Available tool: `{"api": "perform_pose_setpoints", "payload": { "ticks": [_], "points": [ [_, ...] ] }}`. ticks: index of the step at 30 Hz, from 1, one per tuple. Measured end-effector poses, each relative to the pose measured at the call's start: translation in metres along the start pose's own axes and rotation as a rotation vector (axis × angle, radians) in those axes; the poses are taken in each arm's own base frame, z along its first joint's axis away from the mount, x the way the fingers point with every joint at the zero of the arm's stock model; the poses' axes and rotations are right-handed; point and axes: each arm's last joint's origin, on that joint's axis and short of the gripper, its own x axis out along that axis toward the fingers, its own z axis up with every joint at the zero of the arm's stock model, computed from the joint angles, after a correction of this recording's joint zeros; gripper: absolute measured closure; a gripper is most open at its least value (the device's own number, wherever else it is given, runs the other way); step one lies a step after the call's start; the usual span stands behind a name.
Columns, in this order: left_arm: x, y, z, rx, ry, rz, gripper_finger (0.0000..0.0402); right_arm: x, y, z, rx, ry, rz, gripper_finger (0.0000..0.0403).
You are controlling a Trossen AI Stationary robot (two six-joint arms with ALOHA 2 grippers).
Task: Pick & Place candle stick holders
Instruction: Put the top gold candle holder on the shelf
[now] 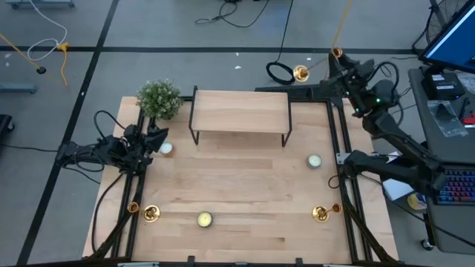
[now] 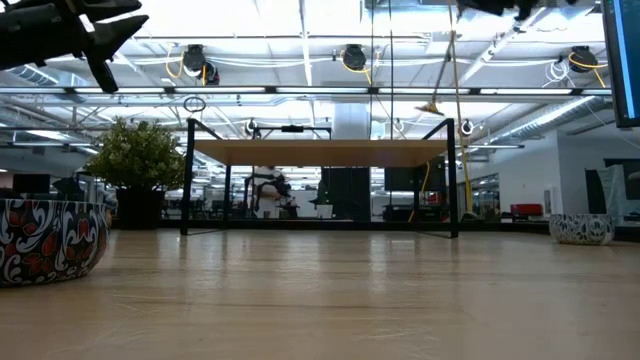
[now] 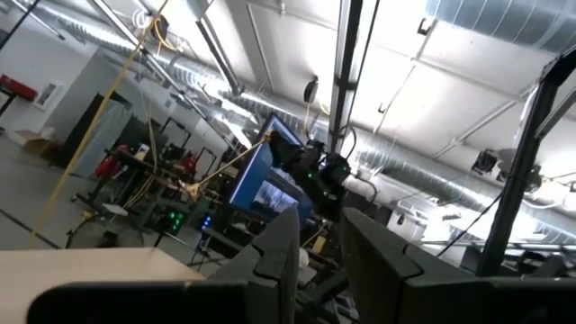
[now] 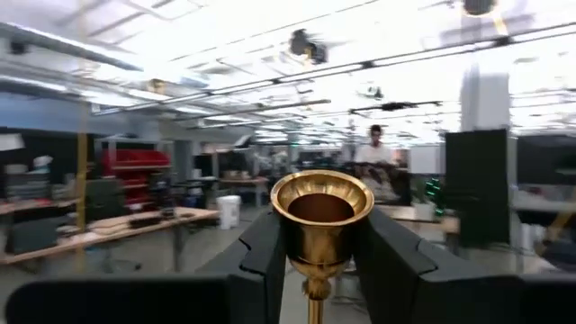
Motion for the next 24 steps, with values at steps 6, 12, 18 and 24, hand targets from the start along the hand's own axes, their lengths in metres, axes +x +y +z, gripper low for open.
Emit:
{"api": "perform_pose_setpoints", "payload": {
  "ticks": [6,12,18,24],
  "points": [
    [0.0,0.0,0.0,0.027,-0.001,0.0,0.0316,0.028,0.027,0.017,0.031,0.073,0.131,0.0307],
    [0.0,0.0,0.0,0.033,-0.001,0.0,0.0316,0.057,0.06,0.022,0.057,0.105,0.234,0.0307],
    [0.0,0.0,0.0,0.043,-0.002,0.0,0.0316,0.077,0.092,0.025,0.085,0.109,0.317,0.0307],
    [0.0,0.001,0.0,0.041,-0.011,0.033,0.0316,0.092,0.121,0.021,0.125,0.125,0.423,0.0307]
  ]
}}
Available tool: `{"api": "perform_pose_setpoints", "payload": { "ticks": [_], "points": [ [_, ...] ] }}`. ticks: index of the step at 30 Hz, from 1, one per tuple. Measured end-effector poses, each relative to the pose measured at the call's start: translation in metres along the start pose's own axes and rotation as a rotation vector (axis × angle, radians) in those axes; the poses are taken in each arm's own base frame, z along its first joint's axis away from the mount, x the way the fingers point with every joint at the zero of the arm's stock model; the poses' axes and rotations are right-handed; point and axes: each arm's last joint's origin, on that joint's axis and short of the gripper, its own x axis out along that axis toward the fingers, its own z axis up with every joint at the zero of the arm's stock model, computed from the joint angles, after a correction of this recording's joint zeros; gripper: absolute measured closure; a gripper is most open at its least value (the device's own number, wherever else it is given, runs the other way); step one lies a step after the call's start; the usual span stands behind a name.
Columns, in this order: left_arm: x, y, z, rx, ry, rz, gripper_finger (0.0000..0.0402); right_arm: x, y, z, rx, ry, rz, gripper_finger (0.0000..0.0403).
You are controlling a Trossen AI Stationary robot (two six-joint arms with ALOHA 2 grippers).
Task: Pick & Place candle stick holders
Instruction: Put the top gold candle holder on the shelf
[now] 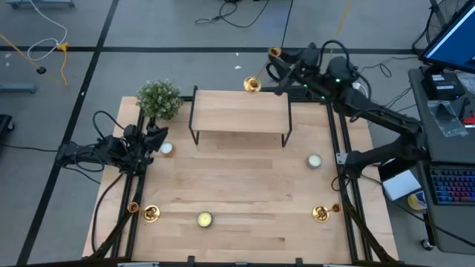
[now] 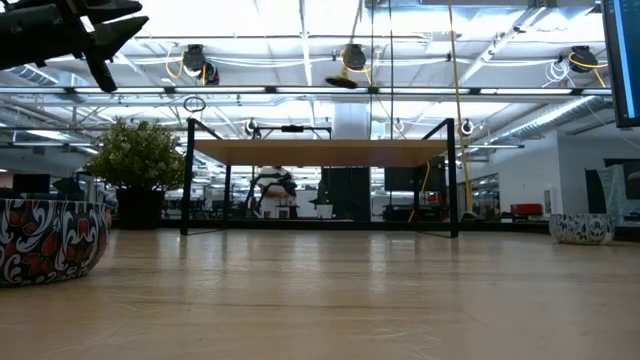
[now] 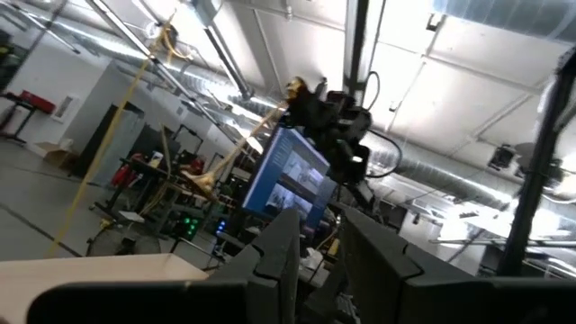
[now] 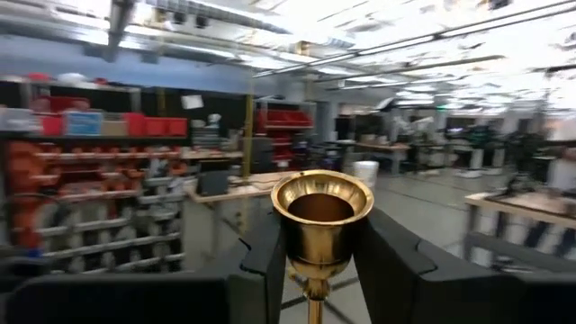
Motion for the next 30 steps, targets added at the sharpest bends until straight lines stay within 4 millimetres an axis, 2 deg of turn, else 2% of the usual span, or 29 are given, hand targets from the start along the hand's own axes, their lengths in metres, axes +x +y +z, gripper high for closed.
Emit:
{"api": "perform_pose_setpoints", "payload": {
  "ticks": [8,13,22,26,30],
  "points": [
    [0.0,0.002,0.001,-0.005,-0.02,0.076,0.0316,0.032,0.013,-0.017,0.059,0.025,0.078,0.0307],
    [0.0,0.005,0.001,-0.072,-0.047,0.158,0.0316,0.048,0.017,-0.024,0.102,0.041,0.151,0.0307],
    [0.001,0.0,0.008,-0.018,-0.072,0.087,0.0316,0.061,0.021,-0.033,0.135,0.068,0.2,0.0307],
    [0.014,-0.009,0.023,0.065,-0.068,0.089,0.0316,0.06,0.022,-0.032,0.137,0.07,0.227,0.0307],
    [0.043,-0.026,0.038,0.19,0.009,0.113,0.0316,0.06,0.022,-0.033,0.137,0.077,0.231,0.0307]
  ]
}}
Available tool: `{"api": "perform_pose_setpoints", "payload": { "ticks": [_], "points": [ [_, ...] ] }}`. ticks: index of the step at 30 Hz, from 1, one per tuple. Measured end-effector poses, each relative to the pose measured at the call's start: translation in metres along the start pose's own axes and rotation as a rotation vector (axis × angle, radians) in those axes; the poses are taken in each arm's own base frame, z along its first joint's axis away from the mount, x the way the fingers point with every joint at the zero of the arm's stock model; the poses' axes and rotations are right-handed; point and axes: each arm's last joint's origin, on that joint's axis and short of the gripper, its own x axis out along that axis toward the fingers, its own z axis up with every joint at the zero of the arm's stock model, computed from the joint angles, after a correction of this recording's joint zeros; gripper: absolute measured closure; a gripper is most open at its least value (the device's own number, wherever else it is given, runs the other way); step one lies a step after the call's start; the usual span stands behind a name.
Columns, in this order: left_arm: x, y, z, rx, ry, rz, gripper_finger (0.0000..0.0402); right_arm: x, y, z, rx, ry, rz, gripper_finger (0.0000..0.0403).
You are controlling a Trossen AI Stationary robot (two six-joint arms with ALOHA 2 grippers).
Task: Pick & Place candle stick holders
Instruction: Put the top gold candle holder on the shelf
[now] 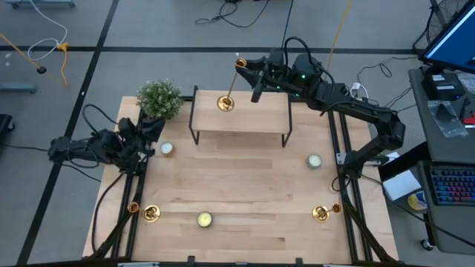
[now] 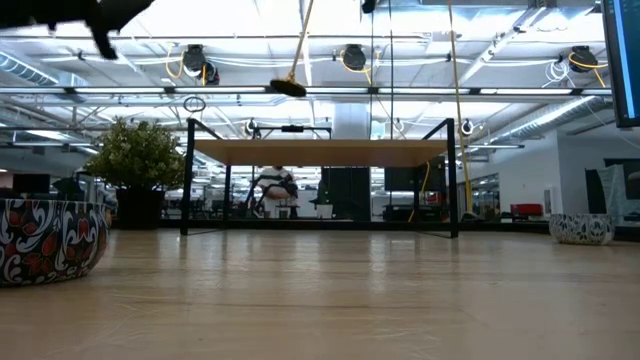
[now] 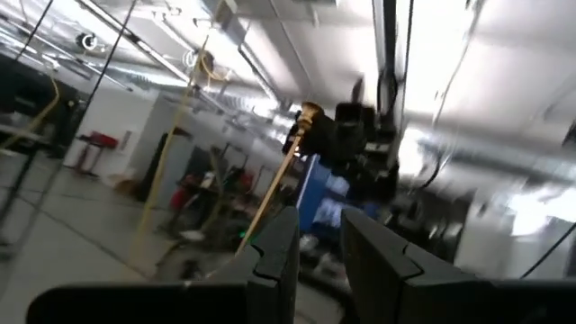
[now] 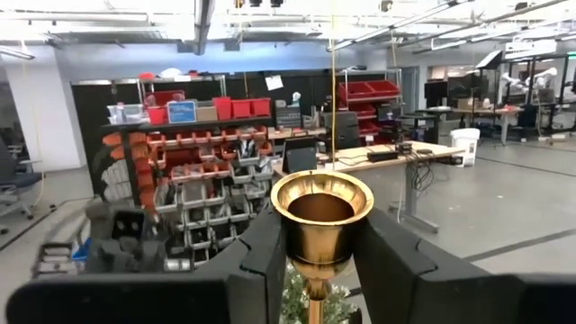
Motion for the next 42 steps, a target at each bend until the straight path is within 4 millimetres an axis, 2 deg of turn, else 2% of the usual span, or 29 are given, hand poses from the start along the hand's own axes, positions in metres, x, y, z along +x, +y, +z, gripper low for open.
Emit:
{"api": "perform_pose_setpoints", "payload": {
  "ticks": [8,13,21,26,30,36,42],
  "points": [
    [0.082,-0.041,0.027,0.26,0.203,0.141,0.0316,0.0,0.005,-0.003,0.004,0.029,0.045,0.0307],
    [0.132,-0.058,0.039,0.397,0.283,0.179,0.0316,0.0,0.009,-0.006,0.021,0.068,0.088,0.0307],
    [0.192,-0.062,0.029,0.516,0.463,0.195,0.0316,0.0,0.02,-0.011,0.016,0.11,0.165,0.0307],
    [0.215,-0.056,0.019,0.538,0.51,0.214,0.0313,0.0,0.022,-0.015,0.017,0.148,0.172,0.0307],
    [0.23,-0.052,0.013,0.472,0.52,0.197,0.0279,-0.001,0.024,-0.017,-0.003,0.171,0.177,0.0307],
    [0.237,-0.044,0.006,0.462,0.547,0.178,0.0209,-0.001,0.024,-0.02,-0.002,0.198,0.174,0.0307],
    [0.239,-0.043,0.01,0.414,0.52,0.134,0.0186,-0.001,0.025,-0.02,0.003,0.203,0.2,0.0307]
  ]
}}
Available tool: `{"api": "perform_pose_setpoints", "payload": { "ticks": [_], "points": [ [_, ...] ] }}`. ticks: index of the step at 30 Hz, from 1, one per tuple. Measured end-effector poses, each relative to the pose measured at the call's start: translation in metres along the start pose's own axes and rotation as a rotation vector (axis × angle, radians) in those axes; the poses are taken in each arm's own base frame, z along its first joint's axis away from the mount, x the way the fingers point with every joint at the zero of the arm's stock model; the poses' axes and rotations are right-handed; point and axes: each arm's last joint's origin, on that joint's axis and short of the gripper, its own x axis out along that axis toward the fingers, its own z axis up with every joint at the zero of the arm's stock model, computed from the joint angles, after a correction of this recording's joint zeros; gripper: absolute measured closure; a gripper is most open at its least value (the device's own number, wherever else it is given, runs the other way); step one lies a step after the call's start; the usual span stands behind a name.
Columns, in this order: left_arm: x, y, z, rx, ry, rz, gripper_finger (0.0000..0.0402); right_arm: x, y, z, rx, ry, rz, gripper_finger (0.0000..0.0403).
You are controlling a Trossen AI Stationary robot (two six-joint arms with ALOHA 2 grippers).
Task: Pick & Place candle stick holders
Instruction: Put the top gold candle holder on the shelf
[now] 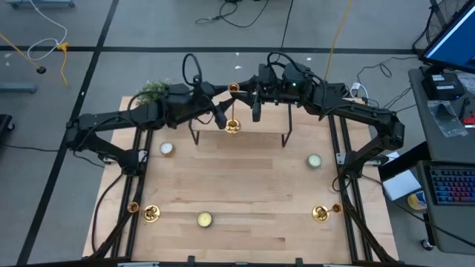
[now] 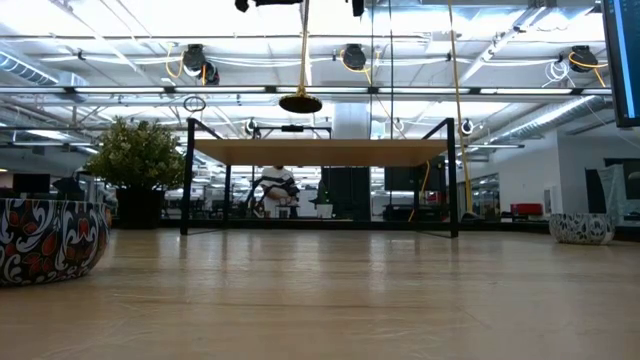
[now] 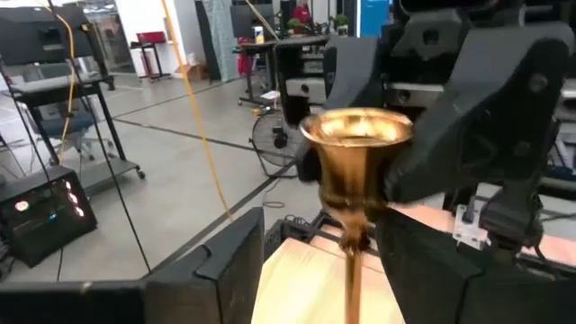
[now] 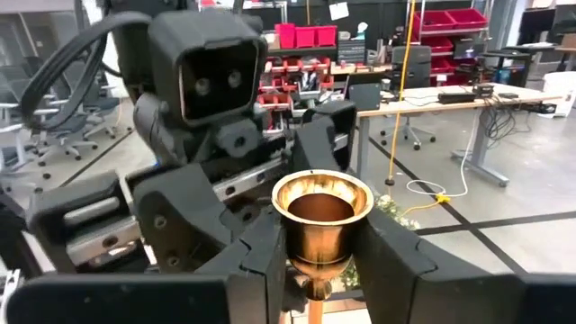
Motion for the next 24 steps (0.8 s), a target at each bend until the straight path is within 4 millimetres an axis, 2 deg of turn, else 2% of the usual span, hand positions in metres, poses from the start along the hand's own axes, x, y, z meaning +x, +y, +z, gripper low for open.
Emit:
{"api": "perform_pose_setpoints", "payload": {
  "ticks": [5,10,20,24],
  "points": [
    [0.001,0.001,0.0,0.001,-0.003,-0.028,0.0196,0.0,0.002,0.001,0.002,-0.006,0.007,0.0307],
    [0.001,0.003,0.0,-0.005,-0.004,-0.053,0.0224,0.001,0.005,0.001,0.003,-0.012,0.015,0.0307],
    [0.008,0.006,-0.001,-0.01,-0.022,-0.154,0.0307,0.003,0.013,0.0,0.004,-0.011,0.031,0.0307],
    [0.009,0.008,-0.001,-0.023,-0.022,-0.184,0.0353,0.003,0.013,0.001,0.004,-0.015,0.031,0.0307]
  ]
}}
